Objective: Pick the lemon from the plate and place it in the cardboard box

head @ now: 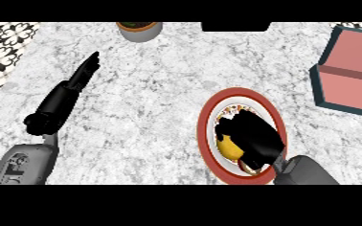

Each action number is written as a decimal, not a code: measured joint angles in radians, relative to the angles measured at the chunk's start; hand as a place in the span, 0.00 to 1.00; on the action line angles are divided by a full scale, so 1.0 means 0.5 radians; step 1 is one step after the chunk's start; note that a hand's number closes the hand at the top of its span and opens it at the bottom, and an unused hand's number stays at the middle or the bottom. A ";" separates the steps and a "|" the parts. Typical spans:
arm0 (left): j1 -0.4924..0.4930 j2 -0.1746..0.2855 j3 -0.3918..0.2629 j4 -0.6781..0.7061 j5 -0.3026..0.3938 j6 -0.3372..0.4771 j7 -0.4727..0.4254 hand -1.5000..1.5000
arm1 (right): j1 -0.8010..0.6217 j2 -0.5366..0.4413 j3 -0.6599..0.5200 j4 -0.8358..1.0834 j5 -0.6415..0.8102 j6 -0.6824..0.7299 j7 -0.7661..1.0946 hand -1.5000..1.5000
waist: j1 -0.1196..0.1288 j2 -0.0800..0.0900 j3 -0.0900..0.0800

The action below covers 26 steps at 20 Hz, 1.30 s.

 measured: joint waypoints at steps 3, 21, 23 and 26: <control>0.026 0.006 0.015 -0.018 0.011 0.000 0.016 0.50 | 0.117 -0.234 -0.030 -0.223 -0.134 -0.107 -0.409 1.00 | -0.033 0.001 0.007; 0.087 -0.018 0.000 -0.133 -0.014 -0.007 0.039 0.50 | 0.434 -0.903 -1.446 -0.414 -1.581 -0.056 -0.805 1.00 | -0.007 0.026 0.006; 0.066 -0.020 0.003 -0.116 -0.011 -0.021 0.040 0.50 | 0.327 -0.917 -1.514 -0.253 -1.640 -0.005 -0.752 1.00 | 0.013 0.030 0.006; 0.023 -0.035 -0.007 -0.098 -0.026 -0.028 0.050 0.50 | 0.109 -0.956 -1.580 0.027 -1.692 0.079 -0.689 1.00 | 0.036 0.036 0.006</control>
